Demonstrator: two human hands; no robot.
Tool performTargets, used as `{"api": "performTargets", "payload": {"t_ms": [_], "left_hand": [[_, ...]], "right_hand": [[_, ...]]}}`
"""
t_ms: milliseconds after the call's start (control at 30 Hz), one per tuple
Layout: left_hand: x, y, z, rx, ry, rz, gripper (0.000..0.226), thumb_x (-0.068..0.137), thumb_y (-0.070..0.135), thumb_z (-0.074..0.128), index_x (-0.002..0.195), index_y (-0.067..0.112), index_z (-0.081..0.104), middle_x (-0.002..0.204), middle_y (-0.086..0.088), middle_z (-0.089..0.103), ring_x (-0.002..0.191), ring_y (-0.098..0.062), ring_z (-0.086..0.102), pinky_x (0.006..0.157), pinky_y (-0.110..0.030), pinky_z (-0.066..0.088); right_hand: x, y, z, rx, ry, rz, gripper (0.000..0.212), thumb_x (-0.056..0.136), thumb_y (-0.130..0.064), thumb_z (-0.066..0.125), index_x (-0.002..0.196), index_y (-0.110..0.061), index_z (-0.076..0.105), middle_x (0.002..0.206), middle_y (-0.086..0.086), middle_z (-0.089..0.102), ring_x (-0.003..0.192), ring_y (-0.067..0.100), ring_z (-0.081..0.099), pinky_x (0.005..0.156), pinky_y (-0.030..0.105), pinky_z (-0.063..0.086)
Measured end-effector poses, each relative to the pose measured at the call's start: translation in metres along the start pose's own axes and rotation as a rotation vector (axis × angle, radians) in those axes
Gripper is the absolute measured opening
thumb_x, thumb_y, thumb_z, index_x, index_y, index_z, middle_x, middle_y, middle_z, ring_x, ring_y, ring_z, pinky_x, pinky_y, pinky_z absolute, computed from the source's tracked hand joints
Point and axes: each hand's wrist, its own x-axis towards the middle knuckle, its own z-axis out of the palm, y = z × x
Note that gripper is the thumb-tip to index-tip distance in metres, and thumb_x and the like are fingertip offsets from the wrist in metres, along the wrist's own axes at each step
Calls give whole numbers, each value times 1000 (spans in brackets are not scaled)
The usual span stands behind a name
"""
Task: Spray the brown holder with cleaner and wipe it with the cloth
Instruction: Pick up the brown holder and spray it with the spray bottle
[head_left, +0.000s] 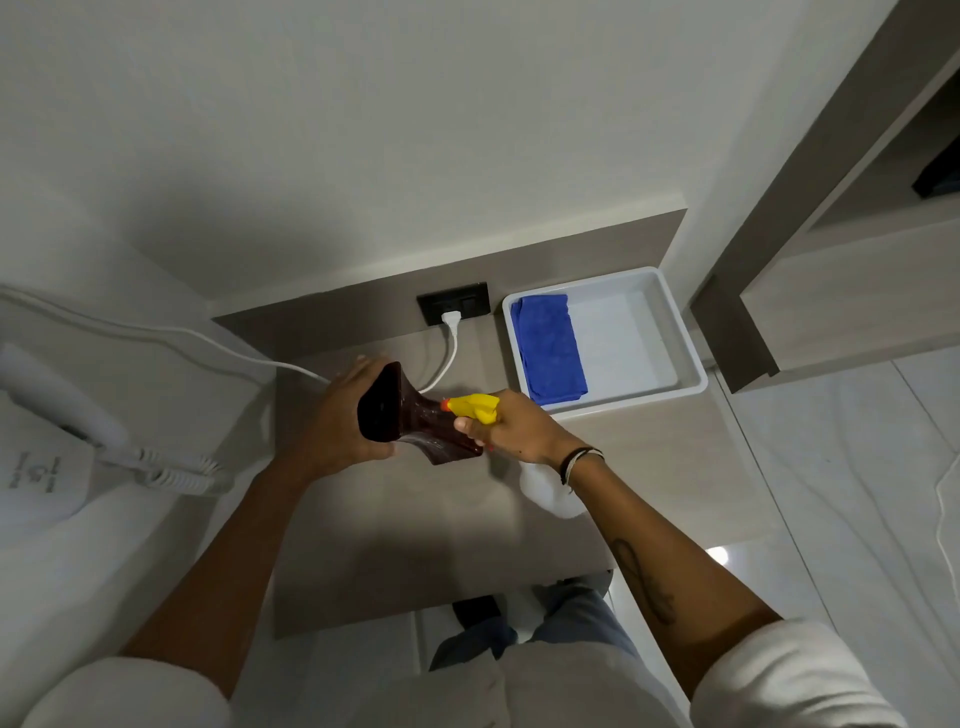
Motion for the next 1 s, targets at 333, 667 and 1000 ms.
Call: {"api": "performTargets", "payload": {"t_ms": [333,667,1000], "left_hand": [[-6,0,-11,-1,27,-73,117,56,31,102,157,21,43,153,-4,54,137,-25,53,111,-47,51],[7,17,-22,-63,85,-392,77,69,57,92,129,15,69,108,-2,74,98,-24,72,77,-33,59],[-2,21,-14,-82,60,-470,91,79,73,76,148,18,56,142,-13,65,123,-33,65,104,-46,57]], "right_hand": [[-9,20,-5,-114,37,92,49,102,-51,63,129,-10,67,112,13,77,102,27,73,94,42,60],[-24,-20,30,-137,107,-178,39,101,-48,66,124,-17,68,119,5,75,101,23,71,85,36,58],[-17,-26,39,-147,133,-111,41,101,-54,62,115,-17,70,105,9,78,92,27,73,83,48,61]]}}
